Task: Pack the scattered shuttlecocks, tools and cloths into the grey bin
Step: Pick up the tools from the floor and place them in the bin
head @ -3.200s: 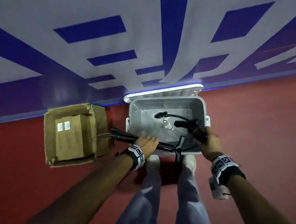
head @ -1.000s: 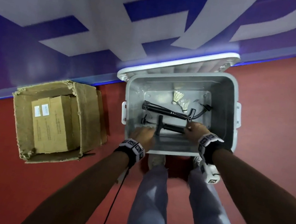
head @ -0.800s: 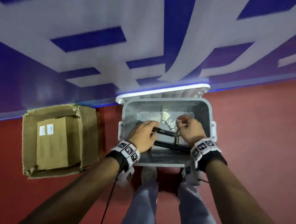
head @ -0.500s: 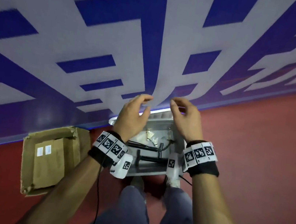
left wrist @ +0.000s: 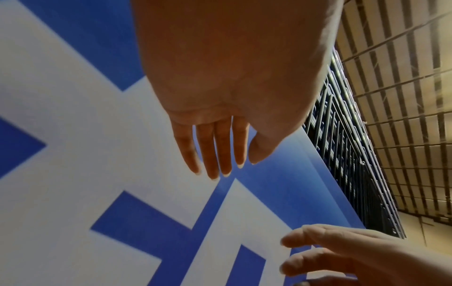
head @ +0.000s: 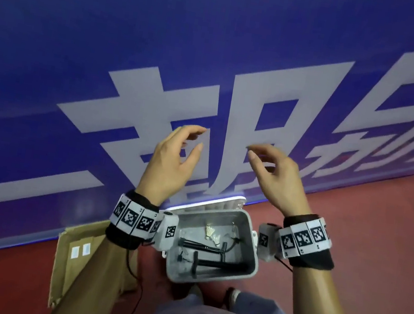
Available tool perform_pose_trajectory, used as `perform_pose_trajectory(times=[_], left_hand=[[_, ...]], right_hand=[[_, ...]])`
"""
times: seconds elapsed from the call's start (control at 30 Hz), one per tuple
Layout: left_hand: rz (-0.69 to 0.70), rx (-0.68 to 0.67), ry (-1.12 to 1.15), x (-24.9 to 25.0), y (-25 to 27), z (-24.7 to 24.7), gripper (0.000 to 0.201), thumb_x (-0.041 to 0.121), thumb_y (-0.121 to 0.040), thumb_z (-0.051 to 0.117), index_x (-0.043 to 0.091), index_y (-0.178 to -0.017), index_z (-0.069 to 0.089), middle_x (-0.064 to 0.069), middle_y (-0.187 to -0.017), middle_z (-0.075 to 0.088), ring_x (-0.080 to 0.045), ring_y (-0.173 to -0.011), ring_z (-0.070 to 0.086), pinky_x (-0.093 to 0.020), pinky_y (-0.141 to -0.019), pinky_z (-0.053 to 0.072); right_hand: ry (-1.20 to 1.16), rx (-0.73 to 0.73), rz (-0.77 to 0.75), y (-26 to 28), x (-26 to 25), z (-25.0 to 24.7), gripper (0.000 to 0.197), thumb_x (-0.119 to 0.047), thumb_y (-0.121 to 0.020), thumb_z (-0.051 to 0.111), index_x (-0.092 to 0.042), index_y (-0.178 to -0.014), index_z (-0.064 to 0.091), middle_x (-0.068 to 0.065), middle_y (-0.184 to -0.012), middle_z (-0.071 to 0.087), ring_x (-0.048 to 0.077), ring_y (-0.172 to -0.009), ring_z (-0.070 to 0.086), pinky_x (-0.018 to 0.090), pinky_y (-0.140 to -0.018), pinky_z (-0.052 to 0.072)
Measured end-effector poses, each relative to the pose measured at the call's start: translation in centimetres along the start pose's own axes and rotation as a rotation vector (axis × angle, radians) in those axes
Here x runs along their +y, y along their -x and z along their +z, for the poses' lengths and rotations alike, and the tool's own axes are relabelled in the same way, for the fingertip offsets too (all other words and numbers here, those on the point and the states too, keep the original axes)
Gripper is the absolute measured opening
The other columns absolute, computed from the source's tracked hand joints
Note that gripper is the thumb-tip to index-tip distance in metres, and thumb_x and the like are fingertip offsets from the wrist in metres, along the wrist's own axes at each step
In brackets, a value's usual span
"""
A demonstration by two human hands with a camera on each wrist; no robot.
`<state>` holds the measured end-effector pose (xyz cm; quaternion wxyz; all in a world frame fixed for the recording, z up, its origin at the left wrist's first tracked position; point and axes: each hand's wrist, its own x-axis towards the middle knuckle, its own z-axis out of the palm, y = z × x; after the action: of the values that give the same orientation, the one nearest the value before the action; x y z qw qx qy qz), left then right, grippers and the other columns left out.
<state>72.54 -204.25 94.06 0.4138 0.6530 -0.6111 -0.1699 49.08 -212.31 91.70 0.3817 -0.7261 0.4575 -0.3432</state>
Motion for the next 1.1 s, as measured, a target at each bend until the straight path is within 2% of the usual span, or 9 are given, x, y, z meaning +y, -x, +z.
perform_pose_trajectory(times=[0.13,0.27,0.37,0.5,0.63,0.83,0.9,0.97,1.1], left_hand=[[-0.037,0.075,-0.064,1.4,1.9,-1.9,0.034,0.024,-0.102,0.061,0.027,-0.136,0.057,0.012,-0.131,0.061,-0.002,-0.124,0.055,-0.017,-0.102,0.044],[-0.129,0.187,-0.08,2.5,5.4,-2.1,0.036,0.026,-0.1,0.065,0.023,-0.135,0.059,0.011,-0.129,0.062,0.0,-0.122,0.056,-0.018,-0.102,0.047],[-0.23,0.283,-0.081,3.8,8.9,-1.8,0.036,0.026,-0.099,0.066,0.023,-0.134,0.06,0.013,-0.127,0.063,-0.001,-0.121,0.057,-0.024,-0.104,0.048],[-0.281,0.458,-0.176,5.1,14.5,-1.6,0.033,0.022,-0.098,0.067,0.017,-0.13,0.063,0.005,-0.124,0.066,-0.009,-0.117,0.062,-0.036,-0.101,0.051],[-0.436,0.643,-0.227,6.2,21.4,-2.1,0.031,0.021,-0.095,0.071,0.018,-0.125,0.066,0.003,-0.118,0.069,-0.012,-0.111,0.065,-0.039,-0.098,0.052],[-0.605,0.836,-0.339,8.9,34.0,-5.6,0.032,0.021,-0.094,0.071,0.018,-0.126,0.066,0.005,-0.118,0.068,-0.009,-0.11,0.065,-0.038,-0.095,0.054],[-0.67,0.922,-0.4,10.2,38.9,-7.0,0.033,0.024,-0.095,0.071,0.019,-0.127,0.065,0.006,-0.119,0.067,-0.01,-0.11,0.065,-0.039,-0.095,0.054],[-0.747,1.004,-0.457,11.8,44.3,-8.2,0.034,0.028,-0.096,0.07,0.022,-0.129,0.064,0.008,-0.121,0.066,-0.007,-0.112,0.063,-0.038,-0.097,0.053],[-0.932,1.203,-0.533,16.3,56.4,-9.3,0.037,0.034,-0.096,0.069,0.026,-0.131,0.061,0.011,-0.124,0.064,-0.004,-0.116,0.061,-0.035,-0.099,0.052]], right_hand=[[-0.061,-0.03,-0.077,-0.8,-2.6,-0.7,0.024,-0.037,-0.104,0.058,-0.025,-0.12,0.07,-0.014,-0.111,0.071,-0.002,-0.103,0.064,0.007,-0.081,0.048],[-0.093,-0.147,-0.146,-1.1,-3.9,0.1,0.023,-0.037,-0.103,0.058,-0.025,-0.12,0.069,-0.015,-0.113,0.07,-0.003,-0.104,0.063,0.006,-0.08,0.048],[-0.119,-0.244,-0.193,-0.1,-4.5,0.4,0.023,-0.037,-0.103,0.059,-0.026,-0.12,0.069,-0.015,-0.113,0.069,-0.003,-0.104,0.062,0.008,-0.081,0.049],[-0.215,-0.369,-0.22,2.0,-5.0,1.6,0.02,-0.033,-0.102,0.061,-0.023,-0.116,0.071,-0.013,-0.112,0.071,0.0,-0.103,0.064,0.011,-0.079,0.05],[-0.217,-0.522,-0.261,5.0,-5.4,5.2,0.018,-0.035,-0.1,0.063,-0.026,-0.114,0.072,-0.013,-0.112,0.071,0.002,-0.102,0.066,0.019,-0.081,0.053],[-0.222,-0.808,-0.425,12.1,-10.5,12.1,0.019,-0.036,-0.098,0.066,-0.025,-0.112,0.072,-0.009,-0.108,0.072,0.004,-0.101,0.066,0.028,-0.089,0.054],[-0.226,-0.901,-0.489,15.3,-13.4,14.3,0.02,-0.039,-0.097,0.066,-0.028,-0.113,0.072,-0.012,-0.107,0.071,0.002,-0.1,0.066,0.024,-0.09,0.053],[-0.258,-0.982,-0.548,18.9,-16.4,16.5,0.019,-0.037,-0.096,0.068,-0.028,-0.112,0.073,-0.013,-0.106,0.072,0.001,-0.098,0.066,0.02,-0.088,0.053],[-0.323,-1.194,-0.647,29.1,-22.0,21.8,0.019,-0.034,-0.095,0.069,-0.028,-0.113,0.073,-0.013,-0.104,0.073,0.001,-0.096,0.067,0.023,-0.088,0.054]])
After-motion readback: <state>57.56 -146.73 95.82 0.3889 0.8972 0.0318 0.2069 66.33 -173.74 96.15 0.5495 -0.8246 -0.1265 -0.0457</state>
